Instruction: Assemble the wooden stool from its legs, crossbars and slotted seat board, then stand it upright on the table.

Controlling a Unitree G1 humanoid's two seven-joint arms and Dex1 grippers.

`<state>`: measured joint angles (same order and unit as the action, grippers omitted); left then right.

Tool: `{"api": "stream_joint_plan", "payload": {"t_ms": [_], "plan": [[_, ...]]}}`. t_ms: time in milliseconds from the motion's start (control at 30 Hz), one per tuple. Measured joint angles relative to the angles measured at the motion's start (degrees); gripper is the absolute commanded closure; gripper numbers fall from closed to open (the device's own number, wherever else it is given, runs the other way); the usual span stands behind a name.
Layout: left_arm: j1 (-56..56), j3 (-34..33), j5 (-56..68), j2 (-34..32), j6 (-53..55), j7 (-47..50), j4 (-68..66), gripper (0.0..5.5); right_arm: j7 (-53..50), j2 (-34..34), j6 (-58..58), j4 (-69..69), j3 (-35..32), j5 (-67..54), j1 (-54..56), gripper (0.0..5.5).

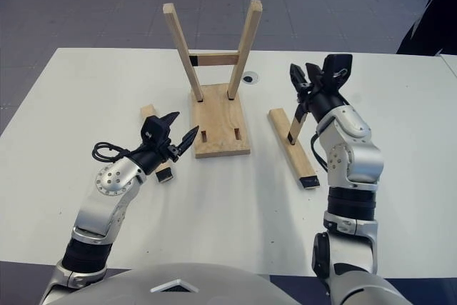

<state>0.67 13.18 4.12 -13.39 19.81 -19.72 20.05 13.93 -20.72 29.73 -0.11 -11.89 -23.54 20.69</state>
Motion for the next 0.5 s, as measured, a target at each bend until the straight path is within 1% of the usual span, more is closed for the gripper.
{"api": "stream_joint_plan", "payload": {"t_ms": [133, 233, 400, 500], "plan": [[-0.04, 0.0, -0.01, 0.01, 0.0, 0.02, -0.26, 2.45, -2.16, -0.09, 4.28, -3.78, -1.91, -1.02, 0.07, 3.56], [-0.04, -0.01, -0.01, 0.03, -0.02, 0.08, -0.48, 2.45, -4.72, 0.12, 10.39, -6.83, -3.31, -2.95, 0.76, 3.56], [-0.07, 0.0, -0.03, 0.07, -0.05, 0.16, -0.79, 2.45, -8.47, 0.4, 14.61, -12.99, -5.87, -6.41, 8.86, 3.56], [-0.07, -0.01, -0.03, 0.08, -0.05, 0.21, -0.8, 2.45, -9.99, 0.4, 16.57, -14.04, -7.31, -7.13, 9.05, 3.56]]}}
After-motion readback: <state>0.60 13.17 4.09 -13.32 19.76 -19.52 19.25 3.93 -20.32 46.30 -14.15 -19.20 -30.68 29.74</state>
